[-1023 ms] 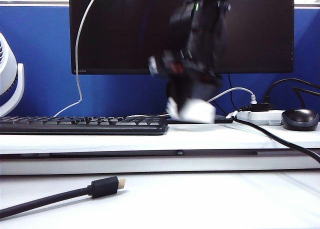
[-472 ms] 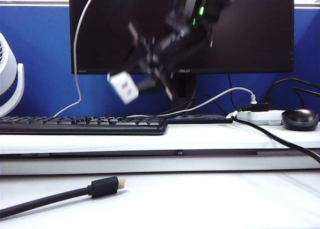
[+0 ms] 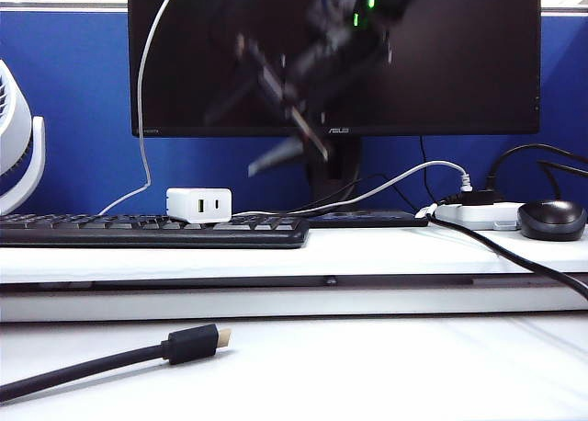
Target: Pick up the Type-C charging cable and the charging base, insert one end of the Type-C charger into the corresponding slot on the base, and finally place the plugged-in charger back on the table.
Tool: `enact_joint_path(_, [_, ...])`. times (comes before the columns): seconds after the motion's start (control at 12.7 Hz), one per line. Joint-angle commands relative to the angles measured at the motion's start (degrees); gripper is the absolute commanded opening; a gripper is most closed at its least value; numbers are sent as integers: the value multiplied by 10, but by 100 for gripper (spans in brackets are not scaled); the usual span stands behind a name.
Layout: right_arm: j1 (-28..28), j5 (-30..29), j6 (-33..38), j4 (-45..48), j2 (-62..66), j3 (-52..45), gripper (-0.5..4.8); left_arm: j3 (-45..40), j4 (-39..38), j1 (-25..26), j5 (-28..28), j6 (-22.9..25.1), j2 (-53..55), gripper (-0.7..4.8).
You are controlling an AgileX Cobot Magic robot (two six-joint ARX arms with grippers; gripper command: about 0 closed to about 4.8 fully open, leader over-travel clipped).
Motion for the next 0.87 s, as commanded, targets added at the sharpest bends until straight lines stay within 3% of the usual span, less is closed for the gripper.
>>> enact_joint_path(0.08, [57, 93, -88, -78, -18, 42, 479, 2, 4, 0, 4, 2, -3, -6])
enact_joint_path(0.24, [90, 180, -118, -99, -18, 44, 479, 2, 5, 0, 1, 2, -3, -6])
enact_joint_path(0.39, [162, 392, -173, -124, -17, 43, 479, 2, 8, 0, 2, 2, -3, -6])
enact_joint_path(0.47, [201, 465, -183, -151, 14, 43, 479, 2, 8, 0, 3, 0, -3, -6])
enact_joint_path(0.63, [208, 504, -188, -180, 52, 43, 459, 2, 8, 0, 9, 0, -3, -6])
enact_joint_path(0.71, [207, 505, -188, -190, 55, 43, 278, 2, 8, 0, 12, -1, -4, -6])
enact_joint_path(0.79, [207, 505, -198, -196, 53, 43, 145, 2, 7, 0, 12, 0, -5, -5])
enact_joint_path(0.87, [203, 504, -214, -207, 48, 44, 73, 2, 7, 0, 12, 0, -6, -6])
